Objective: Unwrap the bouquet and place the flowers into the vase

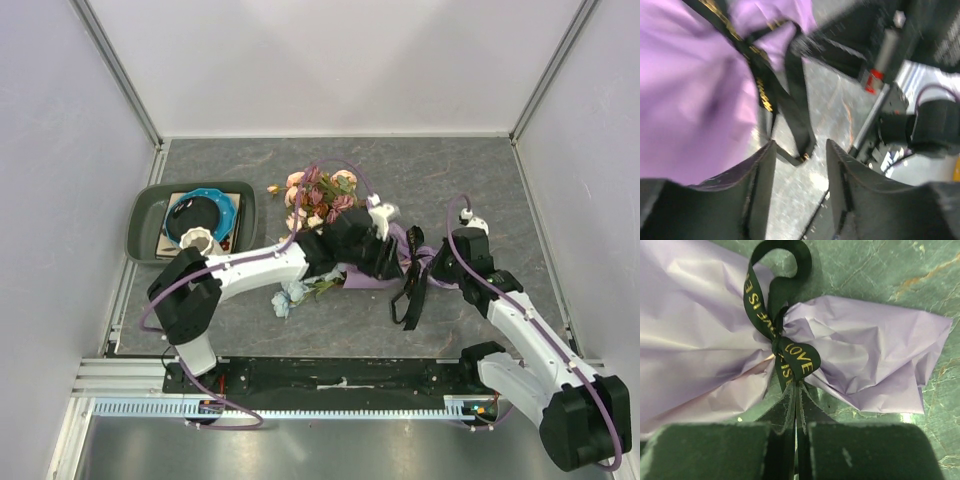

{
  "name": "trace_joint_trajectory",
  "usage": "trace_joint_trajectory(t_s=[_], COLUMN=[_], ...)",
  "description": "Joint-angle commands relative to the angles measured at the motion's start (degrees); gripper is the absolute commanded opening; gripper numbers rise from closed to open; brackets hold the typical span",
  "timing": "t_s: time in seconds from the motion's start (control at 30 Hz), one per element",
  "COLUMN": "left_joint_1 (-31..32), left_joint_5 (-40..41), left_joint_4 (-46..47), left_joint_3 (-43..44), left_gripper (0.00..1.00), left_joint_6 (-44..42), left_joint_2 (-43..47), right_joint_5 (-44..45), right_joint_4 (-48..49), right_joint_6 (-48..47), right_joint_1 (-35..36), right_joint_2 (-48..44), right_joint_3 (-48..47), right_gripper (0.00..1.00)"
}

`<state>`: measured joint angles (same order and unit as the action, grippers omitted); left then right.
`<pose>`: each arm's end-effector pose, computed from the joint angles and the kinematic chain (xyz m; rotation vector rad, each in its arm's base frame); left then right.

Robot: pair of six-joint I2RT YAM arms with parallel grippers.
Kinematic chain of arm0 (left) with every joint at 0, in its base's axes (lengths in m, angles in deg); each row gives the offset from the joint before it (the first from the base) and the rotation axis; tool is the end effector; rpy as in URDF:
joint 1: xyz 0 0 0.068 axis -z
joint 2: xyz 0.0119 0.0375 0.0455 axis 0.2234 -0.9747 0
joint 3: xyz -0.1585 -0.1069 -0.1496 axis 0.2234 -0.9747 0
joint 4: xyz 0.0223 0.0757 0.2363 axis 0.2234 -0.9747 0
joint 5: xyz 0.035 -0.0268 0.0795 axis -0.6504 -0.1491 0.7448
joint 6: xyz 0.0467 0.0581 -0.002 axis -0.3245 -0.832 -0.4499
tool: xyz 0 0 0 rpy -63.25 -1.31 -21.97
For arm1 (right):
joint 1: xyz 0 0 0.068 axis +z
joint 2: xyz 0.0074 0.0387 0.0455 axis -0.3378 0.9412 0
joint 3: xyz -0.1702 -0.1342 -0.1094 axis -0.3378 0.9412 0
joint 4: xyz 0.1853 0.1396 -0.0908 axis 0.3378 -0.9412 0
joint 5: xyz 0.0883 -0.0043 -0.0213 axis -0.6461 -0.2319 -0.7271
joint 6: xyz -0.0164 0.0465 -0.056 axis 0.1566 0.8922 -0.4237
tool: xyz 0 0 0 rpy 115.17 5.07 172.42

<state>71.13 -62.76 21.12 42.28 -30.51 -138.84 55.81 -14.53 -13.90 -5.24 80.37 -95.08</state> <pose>0.1957 -0.3471 0.2037 0.7885 2.2315 -1.0914 0.2089 0.0497 0.1729 0.4296 2.3079 0.3434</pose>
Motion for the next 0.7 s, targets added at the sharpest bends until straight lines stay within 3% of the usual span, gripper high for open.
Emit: trace_joint_trajectory(t_s=[0.0,0.13,0.17,0.23,0.67], left_joint_1=[-6.1,-6.8,-6.9,-7.5,-9.8], left_joint_5=[-3.9,-1.4,-0.1,3.5,5.1], left_joint_4=[7.4,4.6,4.3,3.6,7.1], left_joint_3=[5.4,14.5,15.1,15.4,7.1], left_gripper=[0.4,0.22,0.13,0.04,0.02], left_joint_6=[3.8,4.0,3.8,4.1,6.0], left_joint_2=[-5.6,-16.2,-17.4,-20.2,-20.7], right_joint_5=[3.3,6.1,7.0,7.9,17.3], right_joint_4=[1.2,2.7,3.3,4.4,11.9], right_joint_6=[-2.2,-3.0,-3.1,-3.2,-2.4], right_joint_1=[0.0,0.0,0.0,0.0,0.0], right_joint_2=[-0.2,1.4,1.8,1.6,6.3], right_joint_3=[-4.6,-8.9,-9.7,-11.8,-24.8], right_gripper=[0.0,0.0,0.0,0.0,0.0])
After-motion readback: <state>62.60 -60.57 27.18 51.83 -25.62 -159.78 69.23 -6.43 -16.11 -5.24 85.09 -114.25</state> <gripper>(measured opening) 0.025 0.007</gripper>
